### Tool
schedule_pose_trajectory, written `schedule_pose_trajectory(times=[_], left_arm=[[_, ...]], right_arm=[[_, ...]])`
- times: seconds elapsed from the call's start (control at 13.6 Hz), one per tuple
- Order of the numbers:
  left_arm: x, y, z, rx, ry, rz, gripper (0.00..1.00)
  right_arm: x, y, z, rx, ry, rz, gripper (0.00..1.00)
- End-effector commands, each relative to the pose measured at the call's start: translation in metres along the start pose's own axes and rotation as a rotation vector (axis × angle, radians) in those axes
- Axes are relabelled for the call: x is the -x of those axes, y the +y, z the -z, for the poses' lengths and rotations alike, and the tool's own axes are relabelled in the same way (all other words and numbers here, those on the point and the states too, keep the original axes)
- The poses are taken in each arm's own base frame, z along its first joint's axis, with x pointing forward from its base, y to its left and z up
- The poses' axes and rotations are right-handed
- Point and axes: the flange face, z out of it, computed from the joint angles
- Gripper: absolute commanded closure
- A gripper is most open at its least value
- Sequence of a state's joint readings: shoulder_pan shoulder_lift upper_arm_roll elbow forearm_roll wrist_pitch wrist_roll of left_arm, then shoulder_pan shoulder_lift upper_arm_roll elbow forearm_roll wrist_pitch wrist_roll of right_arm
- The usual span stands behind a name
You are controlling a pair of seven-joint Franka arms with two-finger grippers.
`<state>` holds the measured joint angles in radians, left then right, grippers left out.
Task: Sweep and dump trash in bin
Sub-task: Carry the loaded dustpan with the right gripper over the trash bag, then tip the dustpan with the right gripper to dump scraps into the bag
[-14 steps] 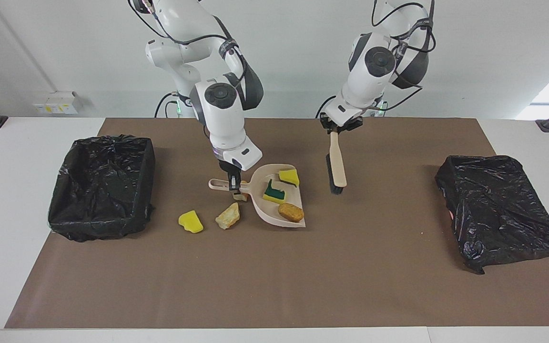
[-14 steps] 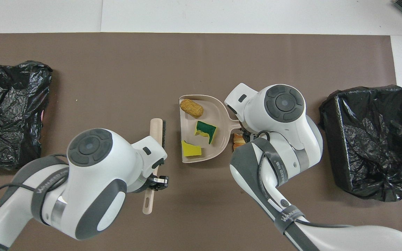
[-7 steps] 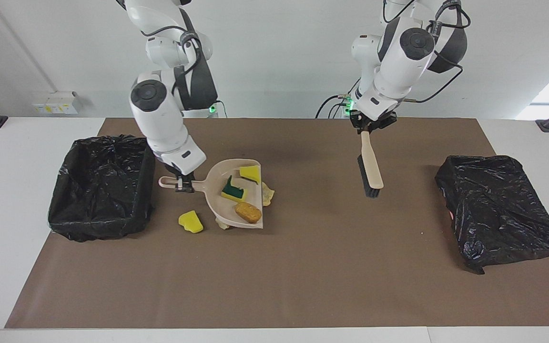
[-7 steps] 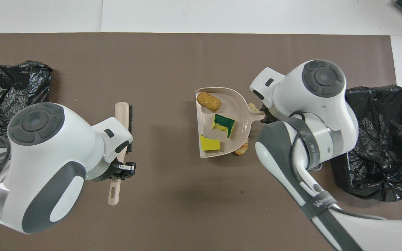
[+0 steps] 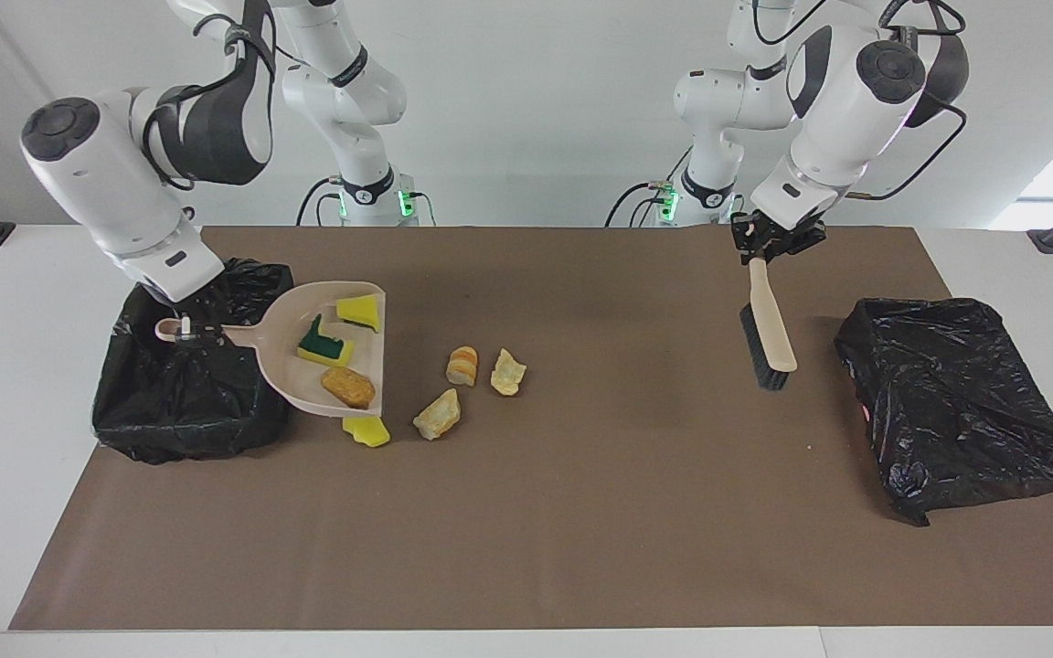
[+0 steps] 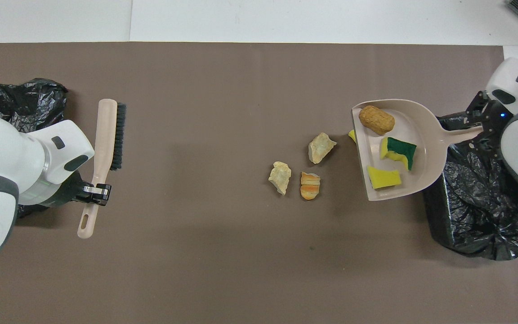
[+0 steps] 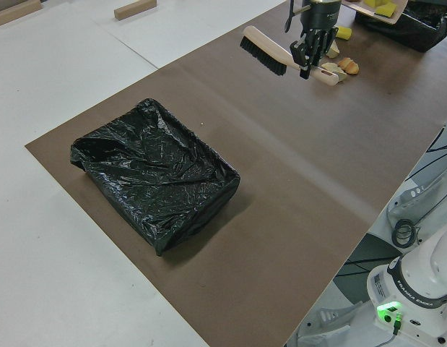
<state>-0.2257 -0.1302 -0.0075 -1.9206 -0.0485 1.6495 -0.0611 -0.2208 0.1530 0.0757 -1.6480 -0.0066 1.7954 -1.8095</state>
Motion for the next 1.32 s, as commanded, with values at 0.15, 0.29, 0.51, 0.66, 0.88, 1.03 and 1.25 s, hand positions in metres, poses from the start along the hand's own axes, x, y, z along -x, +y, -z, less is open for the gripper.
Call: schedule_pose_trajectory(times=[0.15, 0.29, 0.51, 0.66, 0.88, 1.03, 1.25], left_arm=[[0.004, -0.028, 0.009, -0.012, -0.001, -0.028, 1.0], [0.004, -0.044, 0.008, -0.007, -0.003, -0.042, 1.0], [0.025, -0.029, -0.003, -0.007, -0.018, -0.024, 1.0], [0.054, 0.018, -0.022, -0.013, -0.035, 0.01, 1.0], [0.074, 0.088, -0.043, 0.017, -0.055, 0.055, 1.0], [0.085, 0.143, -0.075, 0.031, -0.042, 0.109, 1.0], [0.107, 0.211, -0.135, 0.031, -0.063, 0.135, 1.0]], right_arm=[[0.086, -0.039, 0.028, -0.009, -0.105, 0.019, 1.0], [0.126, -0.06, 0.034, -0.026, -0.175, -0.007, 1.0], [0.139, -0.075, 0.033, -0.068, -0.354, 0.015, 1.0], [0.132, -0.096, 0.018, -0.068, -0.454, -0.051, 1.0], [0.122, -0.106, 0.013, -0.085, -0.591, -0.093, 1.0], [0.12, -0.104, 0.018, -0.097, -0.656, -0.097, 1.0], [0.114, -0.104, 0.023, -0.137, -0.723, -0.137, 1.0]])
